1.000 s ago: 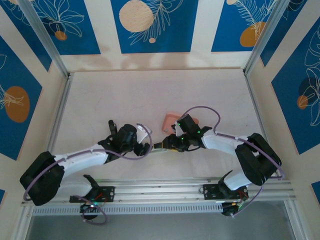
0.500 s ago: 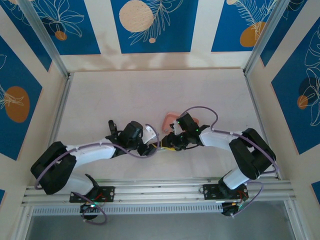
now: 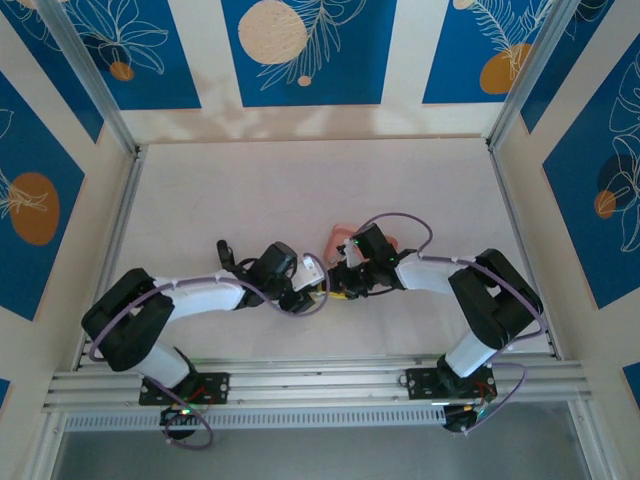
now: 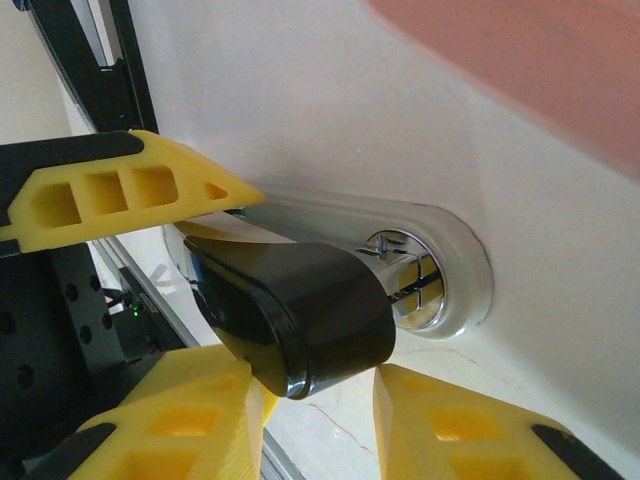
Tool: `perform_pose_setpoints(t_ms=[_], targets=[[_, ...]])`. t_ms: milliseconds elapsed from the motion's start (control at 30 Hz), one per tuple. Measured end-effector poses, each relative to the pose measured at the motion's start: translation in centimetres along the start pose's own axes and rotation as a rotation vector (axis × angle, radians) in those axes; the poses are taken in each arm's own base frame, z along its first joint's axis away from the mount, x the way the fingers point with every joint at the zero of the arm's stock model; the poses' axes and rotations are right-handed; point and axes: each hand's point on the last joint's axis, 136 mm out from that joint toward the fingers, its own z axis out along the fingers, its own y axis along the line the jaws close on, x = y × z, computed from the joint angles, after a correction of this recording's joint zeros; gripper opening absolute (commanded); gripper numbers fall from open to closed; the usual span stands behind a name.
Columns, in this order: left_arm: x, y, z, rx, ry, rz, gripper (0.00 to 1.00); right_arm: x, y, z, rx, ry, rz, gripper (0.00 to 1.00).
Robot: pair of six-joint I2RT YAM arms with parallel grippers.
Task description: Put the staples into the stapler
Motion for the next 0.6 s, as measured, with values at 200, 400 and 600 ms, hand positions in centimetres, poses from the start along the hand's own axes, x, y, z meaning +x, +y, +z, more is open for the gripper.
perform_pose_setpoints(t_ms=[200,400,600], targets=[[0.0,0.3,0.3,-0.01,0.012,0.013,0.37,-0.1,0.0,0.2,-0.012,0.004,-0.003,0.32],[-0.2,0.0,0.3,-0.007,0.012,0.025,0.3,-0.3,0.2,-0.7,0.046,-0.045,-0.024,0.39],[-1.0,0.2,-0.1,-0.013,-0.008,0.001,0.16,-0.4,0.4,-3.5,0.121,-0.127,-0.058,0.46]])
